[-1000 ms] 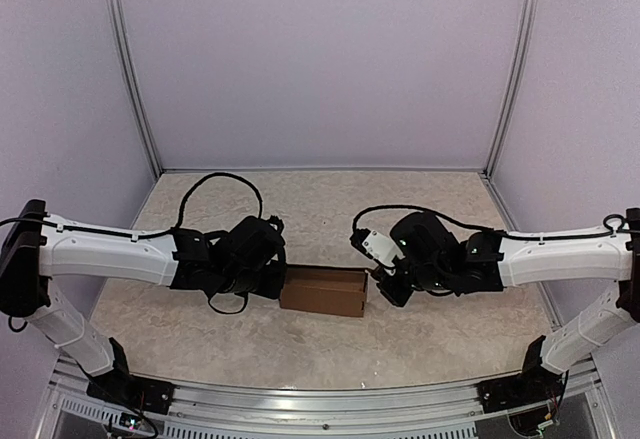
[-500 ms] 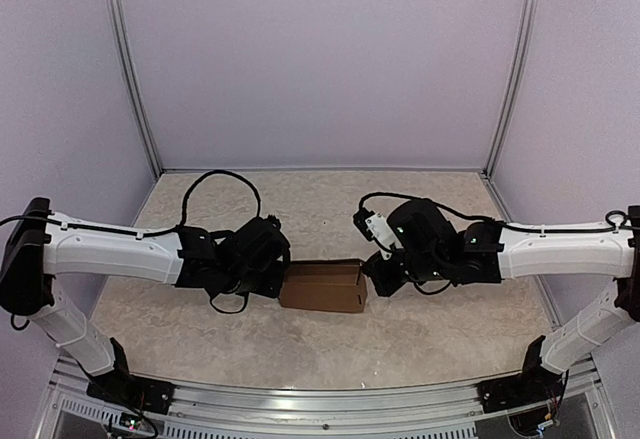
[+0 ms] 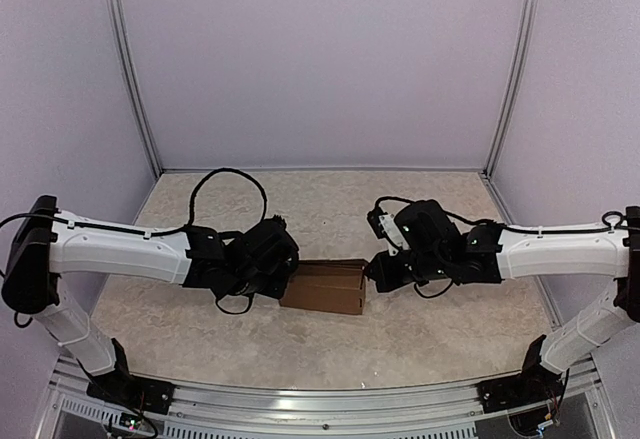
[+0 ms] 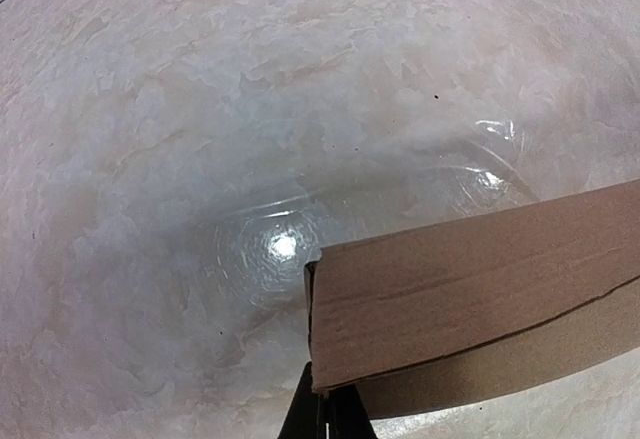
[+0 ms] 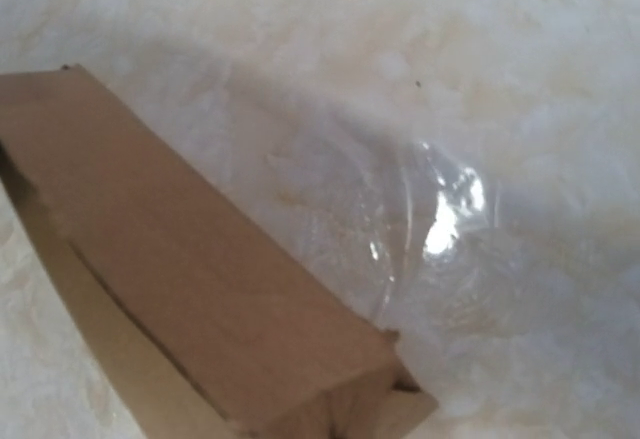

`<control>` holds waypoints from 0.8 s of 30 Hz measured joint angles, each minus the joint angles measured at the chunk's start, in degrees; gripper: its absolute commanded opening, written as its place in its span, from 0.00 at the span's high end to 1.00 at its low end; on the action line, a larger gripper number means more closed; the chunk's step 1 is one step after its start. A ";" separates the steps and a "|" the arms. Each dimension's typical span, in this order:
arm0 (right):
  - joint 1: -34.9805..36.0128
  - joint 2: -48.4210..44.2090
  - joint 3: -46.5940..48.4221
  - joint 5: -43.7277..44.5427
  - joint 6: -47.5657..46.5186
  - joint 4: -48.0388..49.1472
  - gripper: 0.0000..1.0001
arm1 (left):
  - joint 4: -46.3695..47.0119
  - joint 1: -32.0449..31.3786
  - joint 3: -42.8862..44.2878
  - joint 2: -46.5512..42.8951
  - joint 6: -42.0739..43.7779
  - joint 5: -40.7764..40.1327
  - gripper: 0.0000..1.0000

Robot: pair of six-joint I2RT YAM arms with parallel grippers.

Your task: Fold the paper box

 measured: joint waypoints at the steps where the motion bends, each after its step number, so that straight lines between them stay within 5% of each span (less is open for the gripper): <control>1: -0.37 0.00 -0.72 -0.33 0.76 0.61 1.00 | 0.04 -0.07 0.17 0.11 0.02 -0.04 1.00; 24: -7.61 0.20 -6.36 -15.04 14.16 10.82 1.00 | -2.71 -2.49 3.67 3.87 0.22 -5.42 1.00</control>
